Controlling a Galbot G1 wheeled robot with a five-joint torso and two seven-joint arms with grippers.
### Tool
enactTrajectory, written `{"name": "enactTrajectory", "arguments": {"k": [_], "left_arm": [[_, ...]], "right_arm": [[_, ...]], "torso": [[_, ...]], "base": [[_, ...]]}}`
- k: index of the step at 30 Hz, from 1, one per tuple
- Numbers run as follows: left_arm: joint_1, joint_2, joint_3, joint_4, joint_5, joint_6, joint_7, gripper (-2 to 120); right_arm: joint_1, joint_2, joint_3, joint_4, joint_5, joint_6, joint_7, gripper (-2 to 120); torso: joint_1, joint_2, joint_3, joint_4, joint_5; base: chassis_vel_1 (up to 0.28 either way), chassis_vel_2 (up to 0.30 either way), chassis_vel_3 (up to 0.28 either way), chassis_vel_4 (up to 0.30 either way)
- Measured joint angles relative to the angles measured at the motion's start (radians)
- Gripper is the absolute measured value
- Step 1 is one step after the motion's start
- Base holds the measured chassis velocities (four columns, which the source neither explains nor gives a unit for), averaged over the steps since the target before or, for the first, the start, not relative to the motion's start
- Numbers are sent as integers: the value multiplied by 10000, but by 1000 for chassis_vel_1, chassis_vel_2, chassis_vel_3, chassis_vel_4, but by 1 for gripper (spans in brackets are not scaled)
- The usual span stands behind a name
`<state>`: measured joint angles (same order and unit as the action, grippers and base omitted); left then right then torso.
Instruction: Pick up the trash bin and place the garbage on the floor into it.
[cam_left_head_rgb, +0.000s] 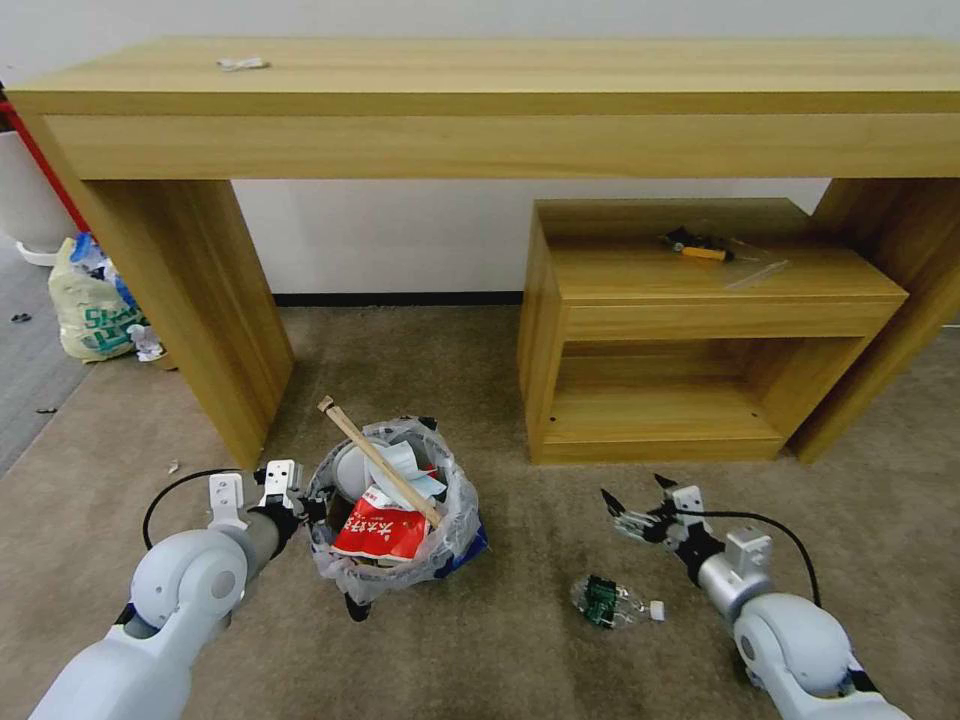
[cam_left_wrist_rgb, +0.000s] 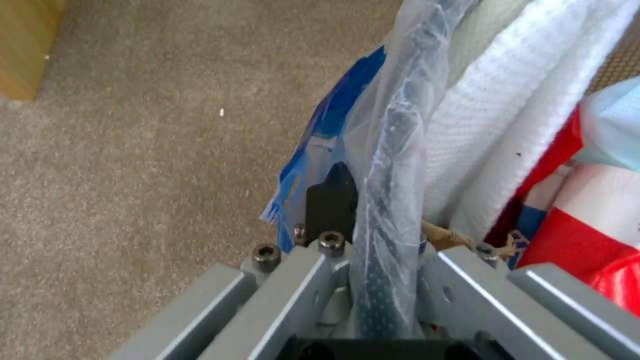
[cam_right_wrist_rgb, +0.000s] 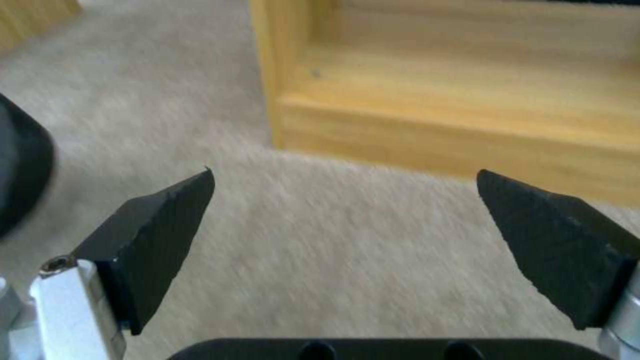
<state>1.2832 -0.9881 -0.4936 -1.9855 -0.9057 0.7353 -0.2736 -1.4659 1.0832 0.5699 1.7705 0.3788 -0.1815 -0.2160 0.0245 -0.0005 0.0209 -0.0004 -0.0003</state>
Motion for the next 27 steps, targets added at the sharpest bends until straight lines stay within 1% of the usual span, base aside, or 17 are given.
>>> {"name": "enactTrajectory", "arguments": {"k": [1, 2, 3, 5, 6, 7, 8, 9, 10, 11, 12, 15, 16, 19, 23, 27], "left_arm": [[0, 0, 0, 0, 0, 0, 0, 0], [42, -10, -22, 0, 31, 0, 6, 0], [42, -10, -22, 0, 31, 0, 6, 0], [60, -36, -23, 1, 61, 0, 17, 0], [60, -36, -23, 1, 61, 0, 17, 0], [61, -52, -22, 0, 74, 0, 21, 0], [61, -52, -22, 0, 74, 0, 21, 0], [60, -74, -13, 0, 89, 0, 24, 0], [58, -140, 53, -3, 117, 0, 16, 0], [60, -158, 76, -23, 126, 0, -19, 0], [60, -158, 76, -23, 126, 0, -19, 0], [108, -153, 79, -97, 128, 0, -72, 0], [108, -153, 79, -97, 128, 0, -72, 0], [234, -105, 31, -182, 112, 0, -175, 0], [299, -98, 24, -215, 108, 0, -214, 0], [379, -103, 41, -285, 97, 0, -305, 0]], "right_arm": [[0, 0, 0, 0, 0, 0, 0, 100], [-237, -191, 278, -514, -207, 341, -418, 100], [-237, -191, 278, -514, -207, 341, -418, 100], [-511, -469, 527, -1024, -172, 639, -1134, 100], [-511, -469, 527, -1024, -172, 639, -1134, 100], [-602, -552, 586, -1210, -152, 708, -1437, 100], [-602, -552, 586, -1210, -152, 708, -1437, 100], [-671, -636, 637, -1423, -133, 768, -1767, 100], [-674, -710, 690, -2137, -66, 904, -2616, 100], [-565, -711, 671, -2561, 44, 935, -3032, 100], [-565, -711, 671, -2561, 44, 935, -3032, 100], [-201, -710, 521, -3457, 380, 1007, -3652, 100], [-201, -710, 521, -3457, 380, 1007, -3652, 100], [241, -661, 288, -4360, 622, 1077, -4065, 100], [389, -598, 121, -4755, 676, 1178, -4123, 100], [613, -274, -70, -5228, 274, 1487, -4169, 100]], "torso": [[0, 0, 0, 0, 0], [0, 0, 0, 4, 3], [0, 0, 0, 4, 3], [0, 0, 0, 5, 0], [0, 0, 0, 5, 0], [0, 0, 0, 0, 1], [0, 0, 0, 0, 1], [0, 0, 0, 0, 4], [0, -1, 0, -1, 1], [0, 0, 0, -1, 4], [0, 0, 0, -1, 4], [0, -1, 0, 1, 4], [0, -1, 0, 1, 4], [0, 0, 0, 3, 4], [0, 0, 0, 2, 2], [0, 0, 0, 1, 3]], "base": [[0, 0, 0, 0], [50, 47, -16, -1], [50, 47, -16, -1], [0, 0, 0, 0], [0, 0, 0, 0], [0, 0, 0, 0], [0, 0, 0, 0], [0, 0, 0, 0], [0, 0, 0, 0], [0, 0, 0, 0], [0, 0, 0, 0], [0, 0, 0, 0], [0, 0, 0, 0], [0, 0, 0, 0], [0, 0, 0, 0], [0, 0, 0, 0]]}}
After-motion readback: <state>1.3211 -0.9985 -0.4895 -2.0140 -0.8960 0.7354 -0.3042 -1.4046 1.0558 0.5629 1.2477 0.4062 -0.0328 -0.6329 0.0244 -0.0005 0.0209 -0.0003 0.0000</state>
